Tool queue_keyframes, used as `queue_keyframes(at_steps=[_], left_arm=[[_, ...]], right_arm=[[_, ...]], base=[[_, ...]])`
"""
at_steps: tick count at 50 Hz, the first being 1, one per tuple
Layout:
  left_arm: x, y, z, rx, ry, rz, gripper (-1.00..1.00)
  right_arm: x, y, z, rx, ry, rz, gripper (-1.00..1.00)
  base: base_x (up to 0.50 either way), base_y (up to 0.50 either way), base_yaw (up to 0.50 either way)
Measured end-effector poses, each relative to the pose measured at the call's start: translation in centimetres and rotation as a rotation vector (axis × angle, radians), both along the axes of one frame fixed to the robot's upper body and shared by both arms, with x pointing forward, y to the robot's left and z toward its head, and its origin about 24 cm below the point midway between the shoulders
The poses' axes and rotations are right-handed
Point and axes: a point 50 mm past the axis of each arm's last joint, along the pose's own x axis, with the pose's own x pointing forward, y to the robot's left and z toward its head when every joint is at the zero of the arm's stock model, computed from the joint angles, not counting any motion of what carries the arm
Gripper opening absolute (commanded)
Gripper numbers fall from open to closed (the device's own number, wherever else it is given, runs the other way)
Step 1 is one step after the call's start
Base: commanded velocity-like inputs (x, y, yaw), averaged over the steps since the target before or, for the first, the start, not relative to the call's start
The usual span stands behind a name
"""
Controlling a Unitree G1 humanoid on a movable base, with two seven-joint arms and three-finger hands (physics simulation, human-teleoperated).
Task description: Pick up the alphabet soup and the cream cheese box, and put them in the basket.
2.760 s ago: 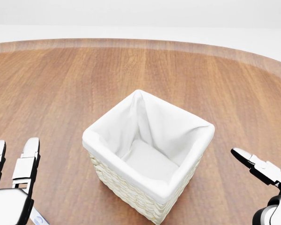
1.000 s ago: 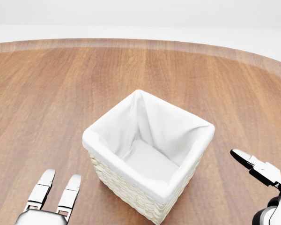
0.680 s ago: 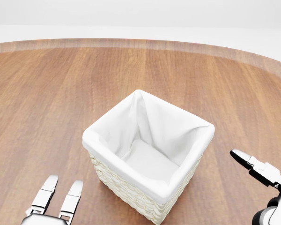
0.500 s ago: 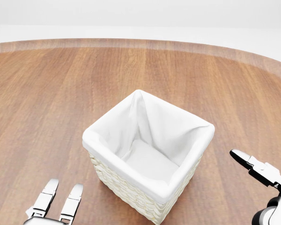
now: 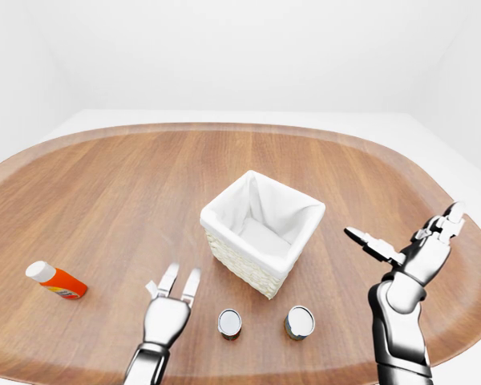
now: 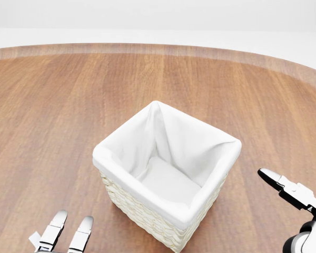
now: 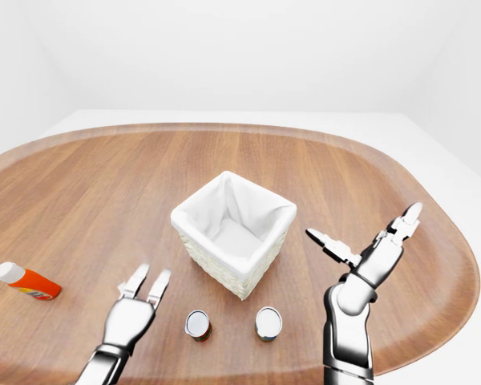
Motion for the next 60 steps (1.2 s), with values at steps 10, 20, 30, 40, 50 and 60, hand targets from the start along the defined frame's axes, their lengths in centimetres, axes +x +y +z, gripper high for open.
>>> queue_keyframes(at_steps=[10, 20, 30, 40, 50, 60], left_arm=[[-0.1, 0.5, -1.0, -0.002, 0.014, 0.003, 1.0], [-0.1, 1.1, -1.7, -0.005, 0.023, 0.019, 1.0], [-0.1, 1.6, -2.0, -0.009, 0.028, 0.032, 1.0], [0.0, 2.1, -2.3, -0.009, 0.031, 0.048, 1.0], [0.1, 2.7, -2.5, -0.012, 0.033, 0.07, 1.0], [0.7, 3.0, -2.7, -0.025, 0.04, 0.087, 1.0]], right_arm=[[0.0, 0.0, 0.0, -0.002, -0.001, 0.001, 1.0], [0.0, 0.0, 0.0, -0.003, 0.002, 0.001, 1.0], [0.0, 0.1, 0.0, -0.003, 0.003, 0.002, 1.0], [0.1, 0.1, 0.0, -0.005, 0.002, 0.003, 1.0], [0.1, 0.1, 0.0, -0.006, 0.004, 0.003, 1.0], [0.1, 0.1, 0.0, -0.006, 0.005, 0.004, 1.0]], base=[[0.0, 0.0, 0.0], [0.0, 0.0, 0.0], [0.0, 0.0, 0.0], [0.0, 0.0, 0.0], [0.0, 0.0, 0.0], [0.0, 0.0, 0.0]])
